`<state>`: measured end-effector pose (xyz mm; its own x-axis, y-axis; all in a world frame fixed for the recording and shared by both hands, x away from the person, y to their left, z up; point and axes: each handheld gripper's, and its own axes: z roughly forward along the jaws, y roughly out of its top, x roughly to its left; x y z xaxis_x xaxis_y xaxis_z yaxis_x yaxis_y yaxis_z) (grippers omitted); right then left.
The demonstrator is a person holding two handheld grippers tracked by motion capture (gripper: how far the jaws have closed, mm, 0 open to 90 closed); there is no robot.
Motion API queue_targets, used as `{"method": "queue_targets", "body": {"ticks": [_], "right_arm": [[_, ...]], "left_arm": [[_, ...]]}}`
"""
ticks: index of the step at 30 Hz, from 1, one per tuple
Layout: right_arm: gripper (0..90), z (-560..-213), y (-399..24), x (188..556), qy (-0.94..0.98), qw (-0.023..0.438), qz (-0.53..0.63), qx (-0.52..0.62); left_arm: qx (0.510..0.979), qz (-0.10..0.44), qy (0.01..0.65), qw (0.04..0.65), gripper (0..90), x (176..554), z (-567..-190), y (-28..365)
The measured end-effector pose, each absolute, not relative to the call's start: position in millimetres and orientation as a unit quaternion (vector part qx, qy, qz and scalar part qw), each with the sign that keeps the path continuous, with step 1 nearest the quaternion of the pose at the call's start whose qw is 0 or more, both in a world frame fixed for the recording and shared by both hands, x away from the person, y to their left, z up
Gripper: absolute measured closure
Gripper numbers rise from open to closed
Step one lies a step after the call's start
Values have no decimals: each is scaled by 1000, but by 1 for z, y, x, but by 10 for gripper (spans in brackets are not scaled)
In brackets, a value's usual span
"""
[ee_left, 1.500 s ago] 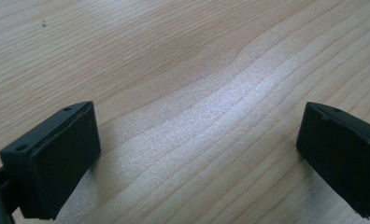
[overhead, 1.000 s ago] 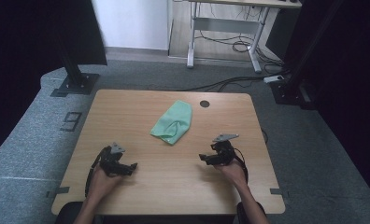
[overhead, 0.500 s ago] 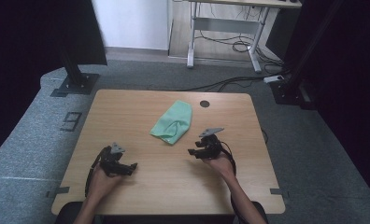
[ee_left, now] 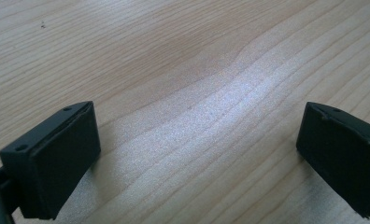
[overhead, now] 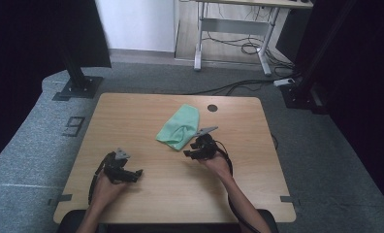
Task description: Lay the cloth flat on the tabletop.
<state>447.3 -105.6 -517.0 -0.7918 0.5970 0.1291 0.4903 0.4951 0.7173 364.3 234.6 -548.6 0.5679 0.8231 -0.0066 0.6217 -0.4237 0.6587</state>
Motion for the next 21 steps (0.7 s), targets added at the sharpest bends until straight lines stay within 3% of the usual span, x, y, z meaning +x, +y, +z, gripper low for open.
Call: {"method": "queue_targets", "body": {"ticks": [10, 21], "right_arm": [[612, -512, -83, 460, 863, 65, 395, 309], [618, -523, -60, 468, 869, 69, 383, 304]], "left_arm": [[828, 161, 436, 313, 0, 364, -549, 235], [828, 161, 436, 313, 0, 364, -549, 234]]}}
